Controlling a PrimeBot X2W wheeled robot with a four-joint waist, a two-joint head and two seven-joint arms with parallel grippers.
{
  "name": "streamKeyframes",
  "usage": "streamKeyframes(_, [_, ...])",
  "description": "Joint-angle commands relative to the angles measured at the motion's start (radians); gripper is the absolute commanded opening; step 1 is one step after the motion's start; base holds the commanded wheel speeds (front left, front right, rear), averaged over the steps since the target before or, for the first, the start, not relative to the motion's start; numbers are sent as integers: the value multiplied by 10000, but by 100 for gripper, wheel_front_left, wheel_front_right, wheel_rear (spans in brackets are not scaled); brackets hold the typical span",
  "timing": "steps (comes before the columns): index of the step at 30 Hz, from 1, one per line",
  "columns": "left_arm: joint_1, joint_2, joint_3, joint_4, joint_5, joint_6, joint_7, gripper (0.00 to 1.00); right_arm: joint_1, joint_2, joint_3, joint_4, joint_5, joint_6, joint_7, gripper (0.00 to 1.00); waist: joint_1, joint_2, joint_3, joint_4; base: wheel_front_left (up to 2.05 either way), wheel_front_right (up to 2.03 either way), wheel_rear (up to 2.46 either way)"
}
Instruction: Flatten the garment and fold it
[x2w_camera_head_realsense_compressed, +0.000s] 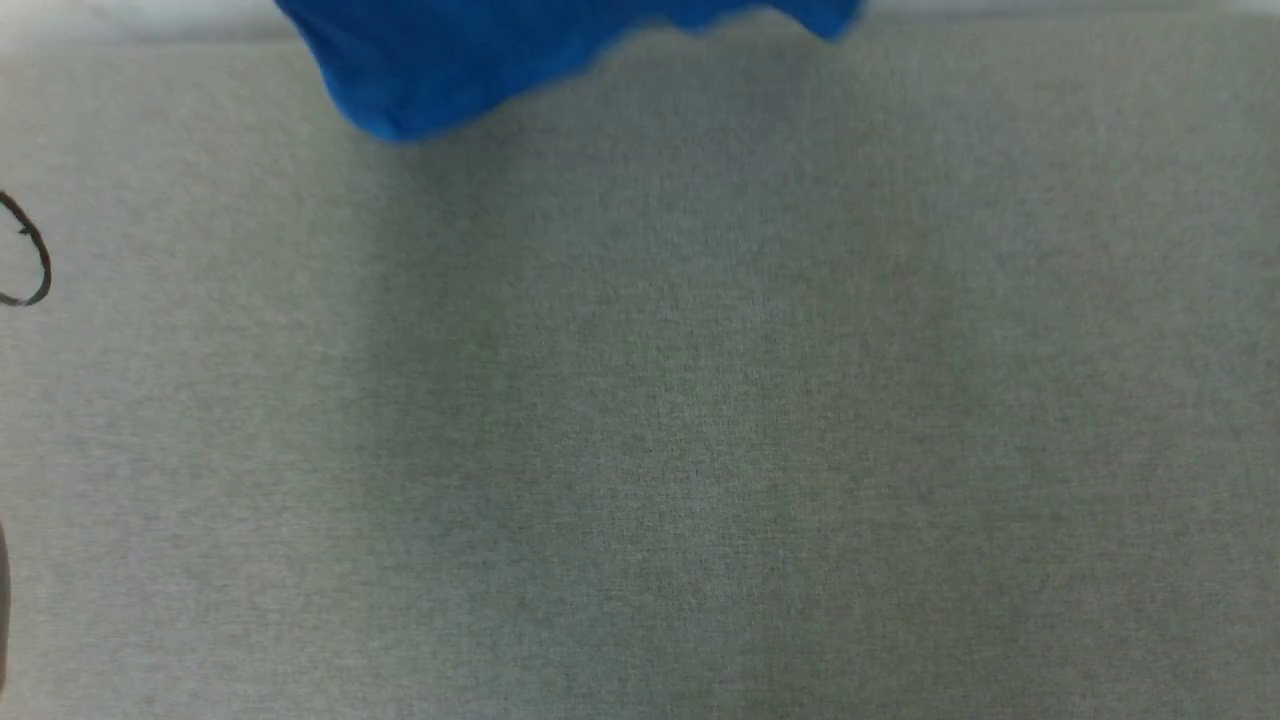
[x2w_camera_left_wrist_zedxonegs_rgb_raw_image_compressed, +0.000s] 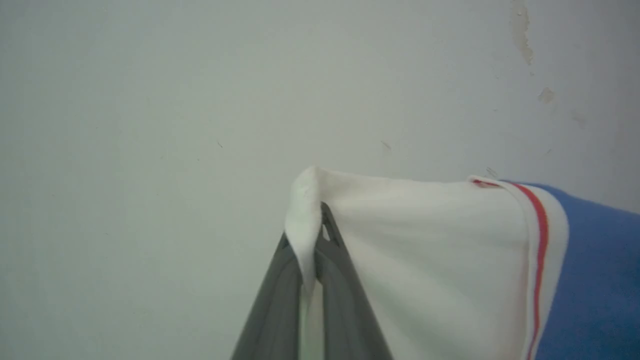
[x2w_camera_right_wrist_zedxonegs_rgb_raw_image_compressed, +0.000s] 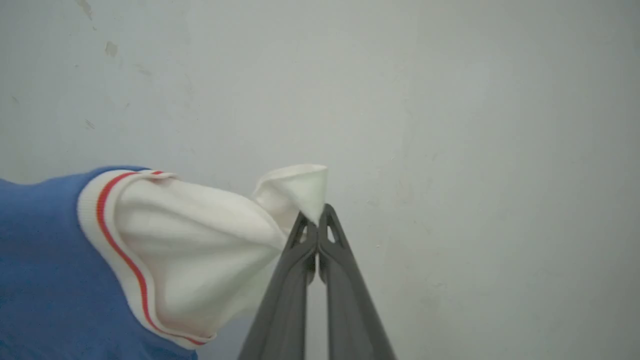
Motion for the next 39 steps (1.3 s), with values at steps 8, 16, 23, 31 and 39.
streamKeyframes(8, [-188,-201,-316,1974,-207,-458,-447,0,37,202,1098,1499,724,-7,-682,0,-3,0,863,-188,0,0,0])
streamKeyframes(16, [1015,-582,-396,3258,-1199,-702,-517,0,1312,-9,2685,2071,1632,-7,-1342,0,-3,0,35,-92,0,0,0])
streamKeyframes(23, [3759,-492,-591,2610,-2288,-716,-698,0,4271,-915,4025,676,2654,-7,-1733,0,-3,0,-1552,28,0,0,0])
streamKeyframes(31, [8514,-216,-661,-285,-2482,-142,-327,0,8886,-1759,3329,-2544,2990,-7,-1369,0,-3,0,-2673,-95,0,0,0])
streamKeyframes(39, [13496,350,-193,-5532,-2559,2065,1330,0,13499,-1020,869,-6096,1875,-7,171,0,-3,0,-2888,-265,0,0,0])
